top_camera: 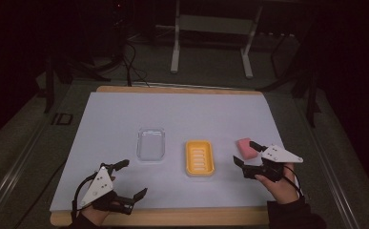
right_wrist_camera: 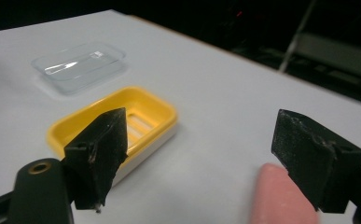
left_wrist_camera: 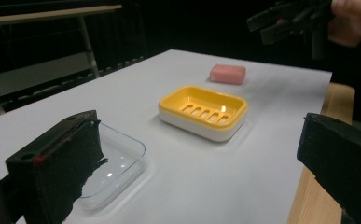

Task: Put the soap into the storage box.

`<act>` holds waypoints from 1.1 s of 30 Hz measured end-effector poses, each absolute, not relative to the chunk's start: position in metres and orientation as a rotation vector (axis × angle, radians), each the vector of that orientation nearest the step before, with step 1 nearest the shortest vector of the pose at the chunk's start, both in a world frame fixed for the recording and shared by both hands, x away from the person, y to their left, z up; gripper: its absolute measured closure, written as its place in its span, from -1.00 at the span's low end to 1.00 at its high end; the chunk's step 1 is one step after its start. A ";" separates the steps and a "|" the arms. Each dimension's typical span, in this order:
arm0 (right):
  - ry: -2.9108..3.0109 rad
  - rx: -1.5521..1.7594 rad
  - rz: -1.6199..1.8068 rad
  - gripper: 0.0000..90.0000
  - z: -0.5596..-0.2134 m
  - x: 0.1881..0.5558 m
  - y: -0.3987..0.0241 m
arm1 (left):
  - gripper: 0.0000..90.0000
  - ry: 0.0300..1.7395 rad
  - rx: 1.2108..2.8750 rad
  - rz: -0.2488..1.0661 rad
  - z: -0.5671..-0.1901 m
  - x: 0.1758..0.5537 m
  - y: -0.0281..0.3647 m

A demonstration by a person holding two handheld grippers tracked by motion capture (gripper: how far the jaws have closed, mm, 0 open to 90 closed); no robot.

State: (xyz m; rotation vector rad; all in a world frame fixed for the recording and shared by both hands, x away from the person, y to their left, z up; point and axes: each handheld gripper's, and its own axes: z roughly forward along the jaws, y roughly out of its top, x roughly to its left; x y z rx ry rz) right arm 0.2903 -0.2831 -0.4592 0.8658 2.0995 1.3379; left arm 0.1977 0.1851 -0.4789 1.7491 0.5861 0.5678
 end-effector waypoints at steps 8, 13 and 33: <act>2.249 0.876 1.282 -0.50 -0.456 0.295 -0.282 | -0.99 0.604 1.733 0.573 -0.479 0.204 0.187; 2.334 0.888 1.230 -0.47 -0.456 0.296 -0.285 | -0.99 0.599 1.729 0.560 -0.479 0.204 0.188; 2.732 1.182 0.576 -0.46 -0.468 0.298 -0.292 | -0.99 0.573 1.748 0.548 -0.479 0.202 0.186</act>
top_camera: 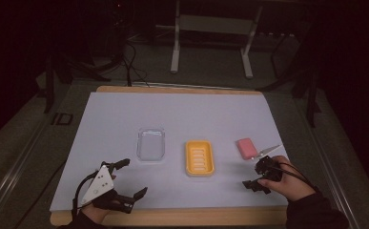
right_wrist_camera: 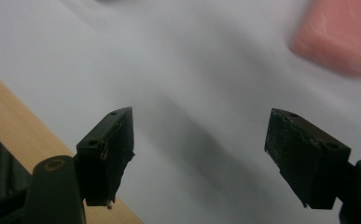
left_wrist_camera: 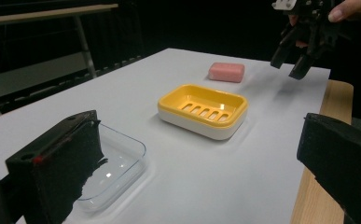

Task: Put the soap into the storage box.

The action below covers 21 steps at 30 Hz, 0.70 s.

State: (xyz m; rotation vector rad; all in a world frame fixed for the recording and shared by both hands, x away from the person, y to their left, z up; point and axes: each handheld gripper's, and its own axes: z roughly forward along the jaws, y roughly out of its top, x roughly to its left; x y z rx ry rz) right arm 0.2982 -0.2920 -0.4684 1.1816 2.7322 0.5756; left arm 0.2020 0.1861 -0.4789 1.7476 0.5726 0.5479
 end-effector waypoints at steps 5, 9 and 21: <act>2.754 1.352 0.425 -0.44 -0.471 0.303 -0.300 | -0.99 0.571 1.749 0.548 -0.479 0.202 0.186; 2.759 1.390 0.352 -0.44 -0.473 0.305 -0.303 | -0.99 0.572 1.751 0.548 -0.479 0.201 0.185; 2.700 1.625 0.167 -0.49 -0.467 0.322 -0.314 | -0.99 0.571 1.755 0.549 -0.479 0.201 0.185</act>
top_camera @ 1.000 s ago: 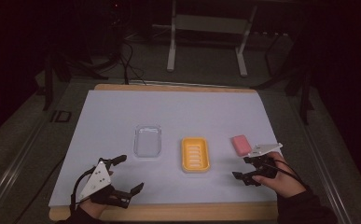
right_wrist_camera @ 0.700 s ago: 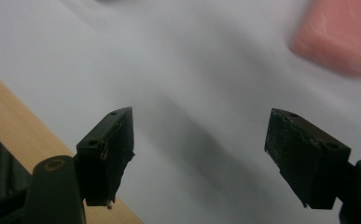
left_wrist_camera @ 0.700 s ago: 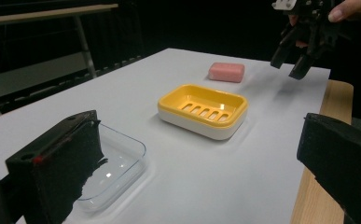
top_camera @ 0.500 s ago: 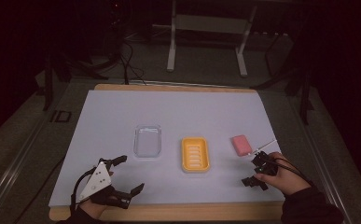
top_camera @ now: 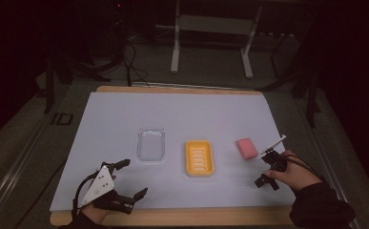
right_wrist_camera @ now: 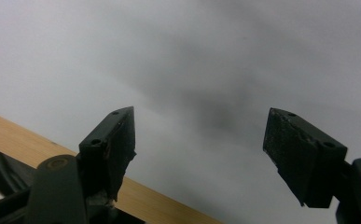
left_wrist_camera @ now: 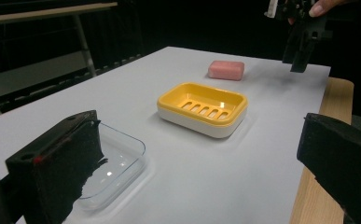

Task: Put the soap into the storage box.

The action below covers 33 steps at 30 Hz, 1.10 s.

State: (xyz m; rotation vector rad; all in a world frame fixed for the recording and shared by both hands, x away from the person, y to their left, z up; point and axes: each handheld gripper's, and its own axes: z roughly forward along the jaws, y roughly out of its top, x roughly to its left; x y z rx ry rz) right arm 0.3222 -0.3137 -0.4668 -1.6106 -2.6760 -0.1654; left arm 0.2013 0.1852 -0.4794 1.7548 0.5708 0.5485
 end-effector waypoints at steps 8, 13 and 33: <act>-2.723 -1.587 -0.132 -0.65 -0.468 0.331 -0.317 | -0.99 0.571 1.755 0.548 -0.479 0.201 0.185; -2.706 -1.592 -0.095 -0.65 -0.468 0.339 -0.320 | -0.99 0.571 1.753 0.549 -0.479 0.201 0.185; -2.714 -1.790 -0.226 -0.51 -0.461 0.386 -0.301 | -0.99 0.571 1.755 0.540 -0.479 0.201 0.185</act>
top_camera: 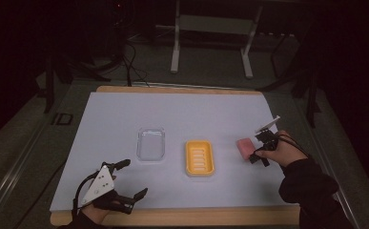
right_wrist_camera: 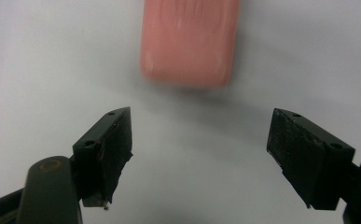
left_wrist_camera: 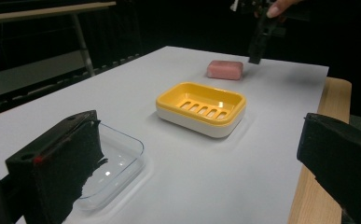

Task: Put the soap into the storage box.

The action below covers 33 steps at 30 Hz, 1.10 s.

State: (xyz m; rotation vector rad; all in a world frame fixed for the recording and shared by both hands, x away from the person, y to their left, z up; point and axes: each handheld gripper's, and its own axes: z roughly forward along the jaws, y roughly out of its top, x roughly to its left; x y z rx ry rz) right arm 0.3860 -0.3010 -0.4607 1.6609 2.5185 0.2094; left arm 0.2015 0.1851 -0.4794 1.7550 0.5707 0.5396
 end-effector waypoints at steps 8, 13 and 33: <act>2.511 1.684 0.263 -0.51 -0.463 0.405 -0.290 | -0.99 0.566 1.762 0.530 -0.480 0.201 0.185; 2.494 1.676 0.286 -0.51 -0.468 0.415 -0.287 | -0.99 0.565 1.761 0.536 -0.479 0.201 0.185; 2.511 1.639 0.292 -0.41 -0.490 0.437 -0.282 | -0.99 0.562 1.767 0.532 -0.480 0.201 0.185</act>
